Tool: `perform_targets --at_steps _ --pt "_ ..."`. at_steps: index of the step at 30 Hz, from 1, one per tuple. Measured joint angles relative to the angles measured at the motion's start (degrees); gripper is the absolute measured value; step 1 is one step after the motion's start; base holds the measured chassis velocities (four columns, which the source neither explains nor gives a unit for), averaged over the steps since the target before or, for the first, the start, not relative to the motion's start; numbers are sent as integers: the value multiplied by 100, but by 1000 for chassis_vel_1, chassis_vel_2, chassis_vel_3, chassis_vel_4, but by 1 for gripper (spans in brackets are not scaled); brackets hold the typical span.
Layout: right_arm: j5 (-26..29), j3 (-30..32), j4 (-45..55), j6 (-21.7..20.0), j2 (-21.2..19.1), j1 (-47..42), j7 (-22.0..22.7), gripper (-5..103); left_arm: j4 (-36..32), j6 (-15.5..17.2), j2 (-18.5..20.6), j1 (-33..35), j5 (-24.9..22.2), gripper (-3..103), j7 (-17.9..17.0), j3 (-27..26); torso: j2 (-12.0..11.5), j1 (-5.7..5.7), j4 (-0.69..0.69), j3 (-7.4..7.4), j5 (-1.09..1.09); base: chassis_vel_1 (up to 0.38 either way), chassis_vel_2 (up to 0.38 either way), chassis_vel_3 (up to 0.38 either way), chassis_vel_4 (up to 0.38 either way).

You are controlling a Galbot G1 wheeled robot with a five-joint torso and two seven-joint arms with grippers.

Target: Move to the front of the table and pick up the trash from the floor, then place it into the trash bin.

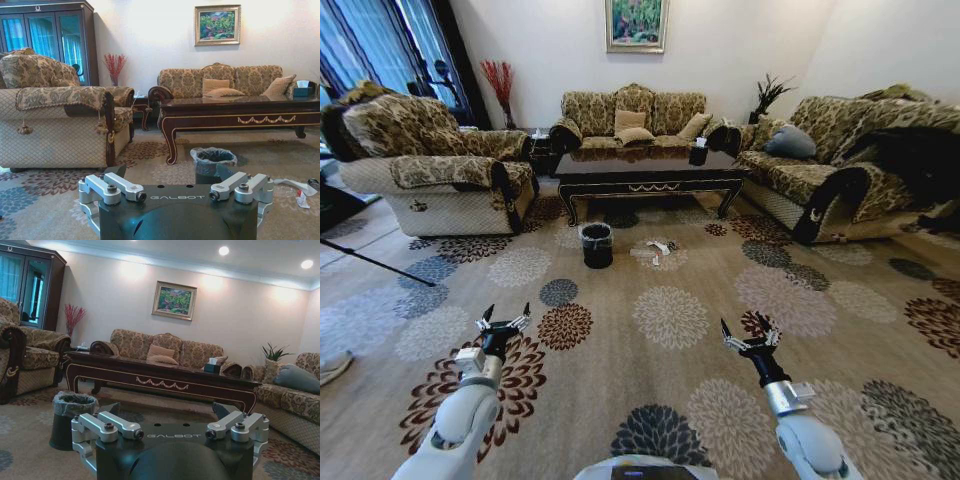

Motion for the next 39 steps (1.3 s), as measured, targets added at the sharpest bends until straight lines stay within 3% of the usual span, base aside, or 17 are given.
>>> perform_targets --at_steps 39 --pt "-116 -114 -18 45 137 -5 13 100 -98 46 -71 91 23 100 -18 -63 -875 -280 0 -594 0 0 0 0 0"
